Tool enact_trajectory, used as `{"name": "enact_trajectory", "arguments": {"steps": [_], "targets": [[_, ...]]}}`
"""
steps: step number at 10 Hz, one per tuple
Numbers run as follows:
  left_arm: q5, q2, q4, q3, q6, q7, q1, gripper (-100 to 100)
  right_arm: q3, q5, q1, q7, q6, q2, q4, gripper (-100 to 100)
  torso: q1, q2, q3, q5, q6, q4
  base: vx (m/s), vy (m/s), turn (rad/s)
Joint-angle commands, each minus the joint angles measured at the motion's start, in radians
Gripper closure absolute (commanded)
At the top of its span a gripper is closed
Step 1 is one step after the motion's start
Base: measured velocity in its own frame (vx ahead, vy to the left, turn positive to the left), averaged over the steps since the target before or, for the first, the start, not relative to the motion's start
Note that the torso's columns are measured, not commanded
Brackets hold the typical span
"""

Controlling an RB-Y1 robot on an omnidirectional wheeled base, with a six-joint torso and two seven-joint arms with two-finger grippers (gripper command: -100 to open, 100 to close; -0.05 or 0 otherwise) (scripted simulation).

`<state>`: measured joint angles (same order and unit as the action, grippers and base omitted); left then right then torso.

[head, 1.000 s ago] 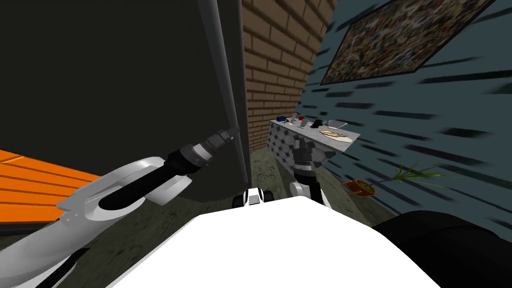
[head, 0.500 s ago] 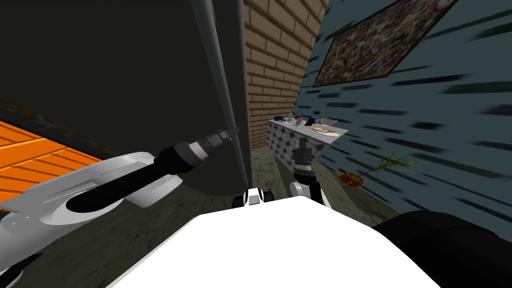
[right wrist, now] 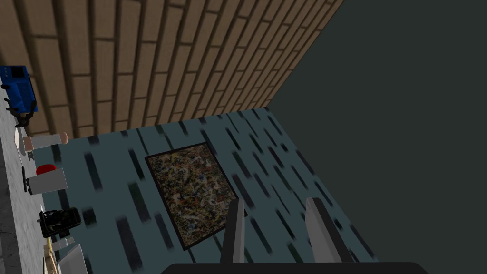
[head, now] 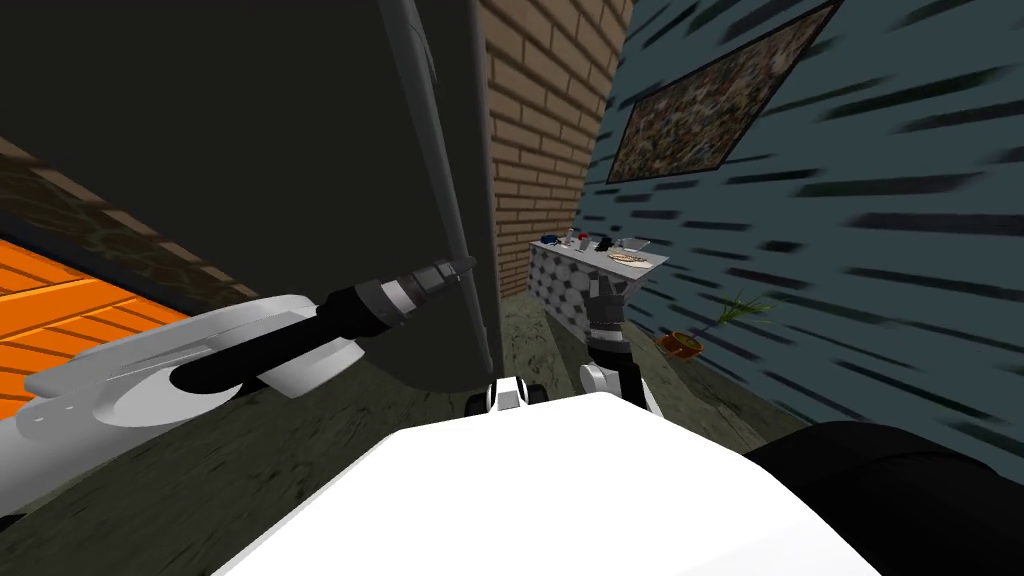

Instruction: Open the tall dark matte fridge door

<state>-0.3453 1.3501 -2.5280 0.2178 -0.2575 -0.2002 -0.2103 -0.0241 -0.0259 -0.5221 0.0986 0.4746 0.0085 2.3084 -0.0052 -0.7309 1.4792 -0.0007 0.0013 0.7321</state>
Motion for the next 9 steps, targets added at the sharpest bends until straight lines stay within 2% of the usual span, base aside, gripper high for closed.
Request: {"name": "enact_trajectory", "arguments": {"steps": [1,2,3,4,5,7,8,9], "targets": [[-0.027,0.047,0.092,0.056,0.088,-0.008,-0.016,100,0.0,0.0,0.0,0.0,0.0,0.0,0.0,0,-0.003,0.0,-0.001,0.0,0.004,-0.005,-0.189,0.034,-0.163],[-0.027,0.047,0.107,0.056,0.124,-0.008,-0.016,100,0.0,0.0,0.0,0.0,0.0,0.0,0.0,0,-0.003,0.002,0.0,0.0,0.002,-0.006,-0.095,0.024,-0.001],[-0.051,0.092,0.146,0.084,0.155,-0.014,-0.035,100,0.0,0.0,0.0,0.0,0.0,0.0,0.0,0,-0.002,0.006,0.003,0.0,0.002,-0.005,-0.189,0.042,-0.307],[-0.051,0.092,0.168,0.079,0.182,-0.014,-0.035,100,0.0,0.0,0.0,0.0,0.0,0.0,0.0,0,-0.003,0.003,0.001,0.0,0.007,-0.008,-0.199,0.056,-0.172],[-0.051,0.092,0.199,0.091,0.213,-0.014,-0.035,100,0.0,0.0,0.0,0.0,0.0,0.0,0.0,0,-0.003,0.003,0.0,0.001,0.004,-0.007,-0.086,0.013,0.013],[-0.051,0.092,0.201,0.101,0.241,-0.014,-0.035,100,0.0,0.0,0.0,0.0,0.0,0.0,0.0,0,-0.002,0.011,0.006,0.001,0.003,-0.008,0.01,-0.015,0.033],[-0.074,0.138,0.25,0.136,0.276,-0.019,-0.053,100,0.0,0.0,0.0,0.0,0.0,0.0,0.0,0,-0.002,0.011,0.006,0.001,0.005,-0.009,-0.128,0.021,-0.315],[-0.074,0.138,0.276,0.145,0.299,-0.019,-0.053,100,0.0,0.0,0.0,0.0,0.0,0.0,0.0,0,-0.001,0.003,0.001,0.002,0.007,-0.01,-0.182,0.019,-0.212]]}}
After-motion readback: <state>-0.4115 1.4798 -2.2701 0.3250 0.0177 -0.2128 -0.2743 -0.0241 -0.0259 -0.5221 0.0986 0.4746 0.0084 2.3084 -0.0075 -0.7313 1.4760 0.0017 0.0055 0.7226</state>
